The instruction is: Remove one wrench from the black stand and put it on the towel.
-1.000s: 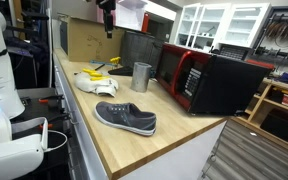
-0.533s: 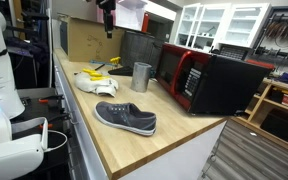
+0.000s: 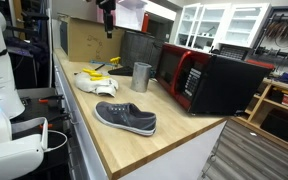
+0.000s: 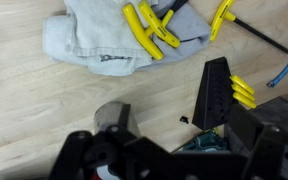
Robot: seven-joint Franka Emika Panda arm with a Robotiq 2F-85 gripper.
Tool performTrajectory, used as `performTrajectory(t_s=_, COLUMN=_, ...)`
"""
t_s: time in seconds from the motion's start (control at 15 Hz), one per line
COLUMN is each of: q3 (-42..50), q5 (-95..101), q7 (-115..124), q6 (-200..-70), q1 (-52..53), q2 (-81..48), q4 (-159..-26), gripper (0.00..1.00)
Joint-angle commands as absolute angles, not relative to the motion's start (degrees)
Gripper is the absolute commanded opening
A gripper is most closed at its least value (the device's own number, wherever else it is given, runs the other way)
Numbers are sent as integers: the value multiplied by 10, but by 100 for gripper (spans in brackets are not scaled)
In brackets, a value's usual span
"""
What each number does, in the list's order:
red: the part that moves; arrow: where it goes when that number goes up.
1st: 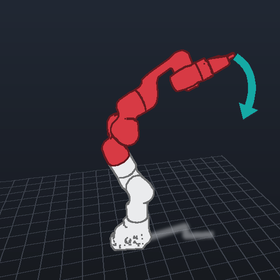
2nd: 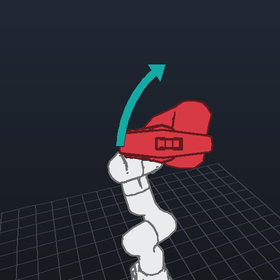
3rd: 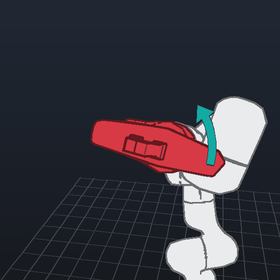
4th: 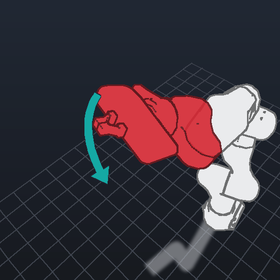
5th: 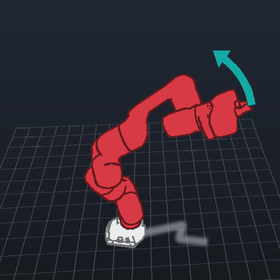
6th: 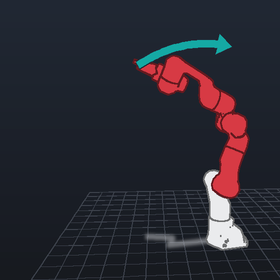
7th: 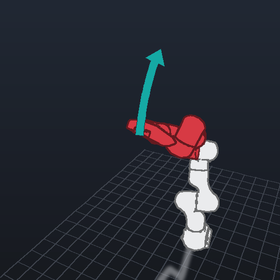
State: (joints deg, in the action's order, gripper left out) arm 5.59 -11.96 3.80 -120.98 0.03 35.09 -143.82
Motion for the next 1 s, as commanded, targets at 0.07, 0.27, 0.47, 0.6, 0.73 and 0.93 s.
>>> performTrajectory(t_s=0.07, q3=49, q5=-125, q7=34, q6=-1208, q1=-8, q2=350, q4=-1437, gripper=100)
performTrajectory(t_s=0.27, q3=49, q5=-125, q7=34, q6=-1208, q1=-8, q2=350, q4=-1437, gripper=100)
performTrajectory(t_s=0.47, q3=47, q5=-128, q7=29, q6=-1207, q1=-2, q2=347, q4=-1432, gripper=100)
performTrajectory(t_s=0.6, q3=43, q5=-132, q7=30, q6=-1204, q1=2, q2=341, q4=-1423, gripper=100)
performTrajectory(t_s=0.73, q3=39, q5=-131, q7=25, q6=-1210, q1=8, q2=332, q4=-1417, gripper=100)
performTrajectory(t_s=0.93, q3=32, q5=-127, q7=8, q6=-1207, q1=19, q2=310, q4=-1399, gripper=100)
